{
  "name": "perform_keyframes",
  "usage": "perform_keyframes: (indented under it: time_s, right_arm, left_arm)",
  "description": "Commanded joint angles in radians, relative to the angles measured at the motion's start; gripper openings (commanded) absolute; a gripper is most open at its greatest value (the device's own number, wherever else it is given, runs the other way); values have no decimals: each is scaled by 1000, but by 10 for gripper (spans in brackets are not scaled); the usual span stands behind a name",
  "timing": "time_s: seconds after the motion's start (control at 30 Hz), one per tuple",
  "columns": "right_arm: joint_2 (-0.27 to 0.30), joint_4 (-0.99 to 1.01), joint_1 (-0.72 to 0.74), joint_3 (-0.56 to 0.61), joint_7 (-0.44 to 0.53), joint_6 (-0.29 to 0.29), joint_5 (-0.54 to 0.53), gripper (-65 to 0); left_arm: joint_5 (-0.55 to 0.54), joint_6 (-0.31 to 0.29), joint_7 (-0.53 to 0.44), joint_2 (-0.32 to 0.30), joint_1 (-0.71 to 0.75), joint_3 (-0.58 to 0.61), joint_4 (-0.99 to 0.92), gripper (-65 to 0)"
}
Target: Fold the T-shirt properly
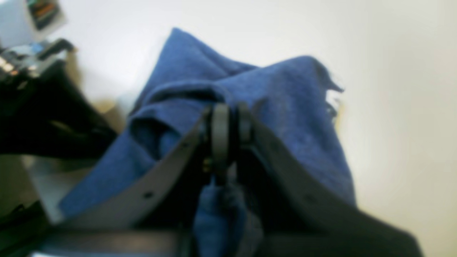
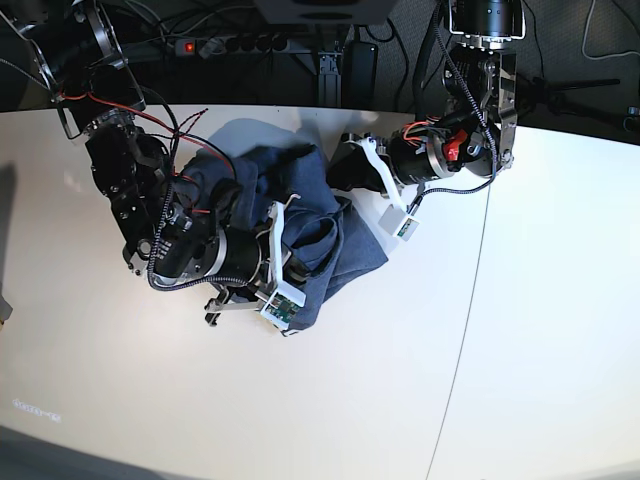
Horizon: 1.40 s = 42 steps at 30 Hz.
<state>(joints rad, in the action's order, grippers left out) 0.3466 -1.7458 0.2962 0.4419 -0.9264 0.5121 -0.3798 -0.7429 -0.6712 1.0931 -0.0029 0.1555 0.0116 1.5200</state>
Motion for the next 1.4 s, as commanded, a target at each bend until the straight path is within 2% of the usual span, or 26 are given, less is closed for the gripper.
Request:
perform_keyframes:
  time_s: [0.0,0.17,0.5,0.77,1.03,1.13,1.17,1.23,1.27,1.3,1.37]
  right_arm:
    - [2,-2,23,-8,49,61,16,-650]
    - [-5,37,33,-8,161,61,33,-650]
    - [-129,44,71,2,163,61,58,-650]
    - [-180,112,100,67,179,61,111,-650]
    - [-267,199,127,126,179,60,111,-650]
    - [-279,199,127,125,179,60,110,-650]
    - [-279,198,127,125,179,60,110,-601]
    - [-278,198,127,125,170,60,109,-439]
    - [-278,197,127,125,152,60,100,-378]
    - [-278,189,127,125,123,60,80,-341]
    - [-278,156,127,125,33,60,26,-336]
  left_arm:
    - [-15,-27,0,0,-3,0,14,-650]
    - [-16,-27,0,0,-3,0,14,-650]
    - [-15,-27,0,0,-3,0,14,-650]
    - [-16,-27,7,0,-3,0,14,-650]
    - [-24,-27,7,0,-3,0,14,-650]
    - [-24,-27,8,0,-3,0,14,-650]
    - [-24,-27,8,0,-3,0,14,-650]
    - [-24,-27,8,0,-3,0,14,-650]
    - [-24,-27,8,0,-3,0,14,-650]
    - [-24,-27,8,0,-3,0,14,-650]
    - [-23,-27,8,0,-3,0,14,-650]
